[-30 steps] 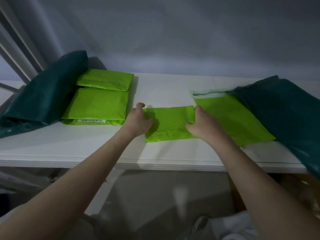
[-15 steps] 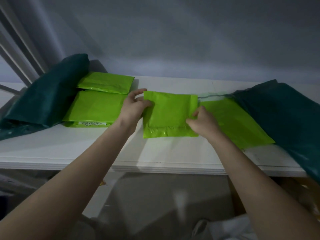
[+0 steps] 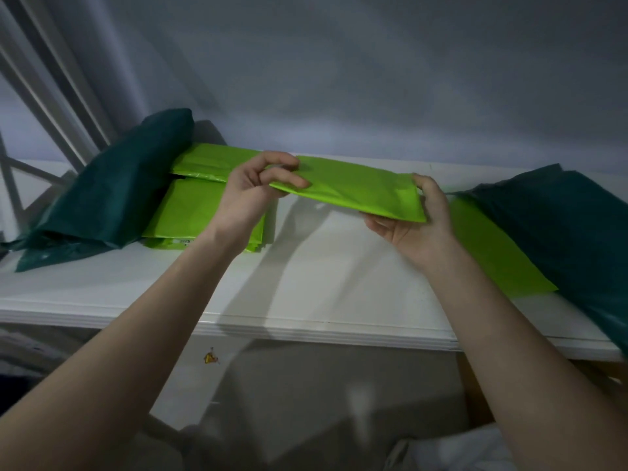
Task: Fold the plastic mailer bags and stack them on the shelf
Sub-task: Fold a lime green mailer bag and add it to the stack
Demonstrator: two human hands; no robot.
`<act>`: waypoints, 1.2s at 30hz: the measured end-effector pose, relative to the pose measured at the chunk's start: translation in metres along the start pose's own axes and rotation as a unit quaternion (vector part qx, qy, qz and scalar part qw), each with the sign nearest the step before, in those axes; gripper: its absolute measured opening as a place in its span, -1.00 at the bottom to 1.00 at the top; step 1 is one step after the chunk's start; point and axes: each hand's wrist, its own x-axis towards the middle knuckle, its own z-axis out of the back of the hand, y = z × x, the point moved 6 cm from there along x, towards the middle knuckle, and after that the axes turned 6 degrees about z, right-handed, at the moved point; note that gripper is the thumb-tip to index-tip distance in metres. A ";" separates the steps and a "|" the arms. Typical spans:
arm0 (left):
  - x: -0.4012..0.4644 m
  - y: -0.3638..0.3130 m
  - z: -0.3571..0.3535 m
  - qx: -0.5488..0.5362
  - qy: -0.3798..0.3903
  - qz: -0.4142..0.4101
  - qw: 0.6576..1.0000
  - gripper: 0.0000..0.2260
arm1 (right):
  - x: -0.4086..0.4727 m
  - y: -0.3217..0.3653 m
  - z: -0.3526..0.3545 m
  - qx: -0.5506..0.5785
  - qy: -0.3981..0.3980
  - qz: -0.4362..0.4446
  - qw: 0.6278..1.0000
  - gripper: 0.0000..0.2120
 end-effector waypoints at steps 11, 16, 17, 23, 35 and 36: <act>0.002 0.019 0.056 -0.096 -0.079 0.219 0.968 -0.83 | 0.019 -0.012 -0.023 -0.113 -0.063 0.083 0.988 -0.76; -0.001 0.012 0.075 0.090 -0.122 0.126 0.980 -0.74 | 0.022 -0.025 -0.048 -0.070 -0.071 0.062 0.993 -0.91; -0.001 0.011 0.079 0.105 -0.131 0.113 0.979 -0.75 | 0.022 -0.026 -0.054 -0.061 -0.065 0.071 0.994 -0.83; 0.000 0.008 0.114 0.216 -0.186 0.088 0.955 -0.80 | 0.019 -0.040 -0.095 -0.170 0.068 0.164 0.969 -0.31; -0.002 0.005 0.146 0.368 -0.193 0.097 0.904 -0.49 | 0.037 -0.088 -0.144 -0.460 0.057 0.227 0.856 -0.45; -0.001 0.006 0.148 0.387 -0.193 0.097 0.896 -0.48 | 0.039 -0.092 -0.147 -0.469 0.056 0.224 0.853 -0.45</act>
